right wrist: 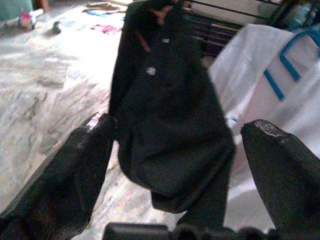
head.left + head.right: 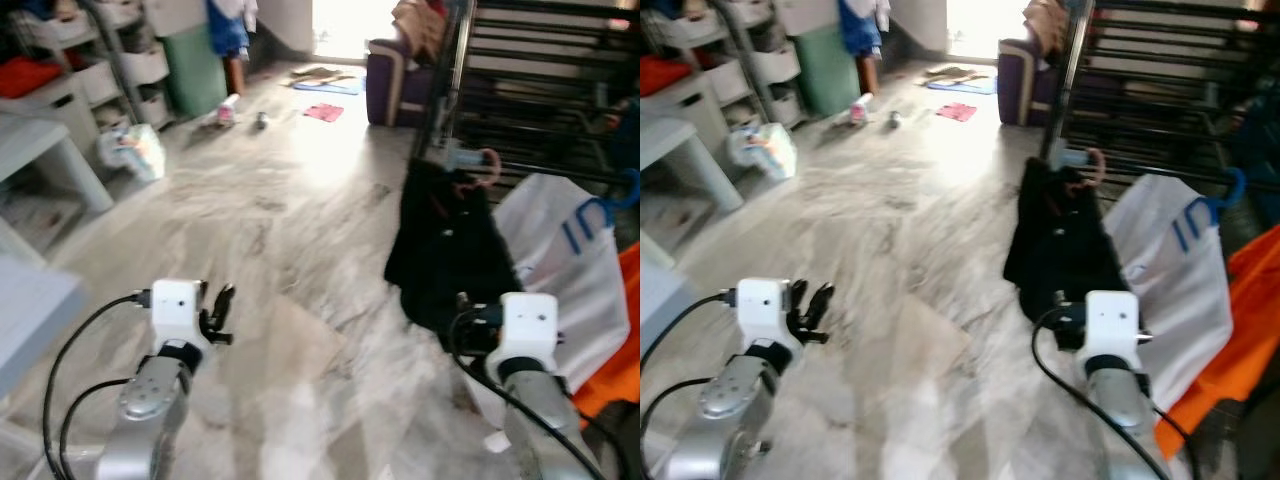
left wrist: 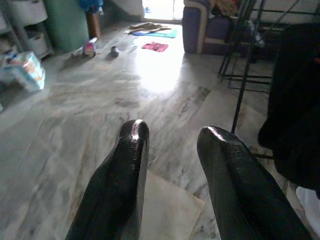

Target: Hang hanger

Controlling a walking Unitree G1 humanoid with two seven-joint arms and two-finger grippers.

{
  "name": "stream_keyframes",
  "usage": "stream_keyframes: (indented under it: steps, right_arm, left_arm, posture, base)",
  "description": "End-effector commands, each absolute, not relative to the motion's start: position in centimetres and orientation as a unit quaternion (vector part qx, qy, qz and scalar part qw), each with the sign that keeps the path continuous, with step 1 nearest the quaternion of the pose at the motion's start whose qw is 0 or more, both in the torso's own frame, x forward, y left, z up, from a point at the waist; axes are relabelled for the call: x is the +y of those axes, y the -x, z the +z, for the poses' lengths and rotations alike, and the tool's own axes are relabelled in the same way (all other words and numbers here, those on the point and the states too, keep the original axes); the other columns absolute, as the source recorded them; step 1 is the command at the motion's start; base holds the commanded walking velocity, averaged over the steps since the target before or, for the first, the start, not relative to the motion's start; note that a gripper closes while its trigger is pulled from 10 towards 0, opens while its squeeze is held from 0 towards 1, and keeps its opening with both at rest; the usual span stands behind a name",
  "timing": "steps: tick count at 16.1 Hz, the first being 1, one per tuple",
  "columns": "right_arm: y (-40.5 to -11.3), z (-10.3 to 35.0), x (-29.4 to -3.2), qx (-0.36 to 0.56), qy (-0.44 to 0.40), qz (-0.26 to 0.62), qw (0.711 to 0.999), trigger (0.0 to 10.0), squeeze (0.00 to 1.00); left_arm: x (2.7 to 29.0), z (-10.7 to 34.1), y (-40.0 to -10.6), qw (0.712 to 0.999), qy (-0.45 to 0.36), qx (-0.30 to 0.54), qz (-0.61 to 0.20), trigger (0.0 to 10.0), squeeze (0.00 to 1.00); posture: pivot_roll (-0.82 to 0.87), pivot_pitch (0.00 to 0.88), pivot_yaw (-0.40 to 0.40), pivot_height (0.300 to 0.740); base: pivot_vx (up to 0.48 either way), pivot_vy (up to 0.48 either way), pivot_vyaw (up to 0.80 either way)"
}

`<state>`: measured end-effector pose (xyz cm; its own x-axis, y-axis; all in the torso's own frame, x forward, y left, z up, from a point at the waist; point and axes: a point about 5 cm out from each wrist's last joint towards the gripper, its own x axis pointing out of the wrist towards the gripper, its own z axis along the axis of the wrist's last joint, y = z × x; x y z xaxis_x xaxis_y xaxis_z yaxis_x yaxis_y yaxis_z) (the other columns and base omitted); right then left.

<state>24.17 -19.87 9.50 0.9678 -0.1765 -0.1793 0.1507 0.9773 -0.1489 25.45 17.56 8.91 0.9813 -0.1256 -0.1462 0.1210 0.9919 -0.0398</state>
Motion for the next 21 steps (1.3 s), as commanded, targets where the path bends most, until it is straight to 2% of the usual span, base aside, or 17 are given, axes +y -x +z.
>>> stream_keyframes:
  steps: [1,5,13,15,18,21]
  right_arm:
    - [-23.99,9.65,-20.86,0.098,0.068,-0.098,0.988,10.0,0.0]
    - [-24.14,9.54,-20.78,0.104,0.063,-0.099,0.988,10.0,0.0]
    - [-24.41,9.41,-20.48,0.104,0.08,-0.083,0.988,10.0,0.0]
    - [-24.62,9.47,-20.54,0.103,0.08,-0.088,0.988,10.0,0.0]
    - [-24.7,9.39,-20.43,0.103,0.079,-0.089,0.988,10.0,0.0]
    - [-24.74,9.29,-20.25,0.102,0.081,-0.089,0.987,10.0,0.0]
  left_arm:
    - [17.02,9.21,-25.68,0.995,0.017,0.065,-0.072,10.0,0.0]
    - [16.96,9.14,-25.63,0.995,0.018,0.067,-0.072,10.0,0.0]
    - [16.93,8.94,-25.68,0.994,-0.002,0.072,-0.078,10.0,0.0]
    - [16.75,8.84,-25.69,0.994,-0.003,0.074,-0.085,10.0,0.0]
    - [16.66,8.86,-25.78,0.993,-0.003,0.075,-0.091,10.0,0.0]
    - [16.52,8.64,-25.78,0.992,-0.005,0.084,-0.093,10.0,0.0]
  posture:
    - [-0.07,0.0,0.009,0.74]
    - [-0.06,0.0,0.007,0.74]
    - [-0.06,0.0,0.003,0.74]
    - [-0.06,0.0,0.005,0.74]
    - [-0.06,0.0,0.008,0.74]
    - [-0.06,0.0,0.011,0.74]
  base:
    - [0.322,0.0,0.0]
    - [0.31,0.128,-0.6]
    - [0.299,0.37,0.0]
    - [0.459,0.0,0.0]
    - [0.465,0.0,-0.6]
    - [0.399,0.0,0.0]
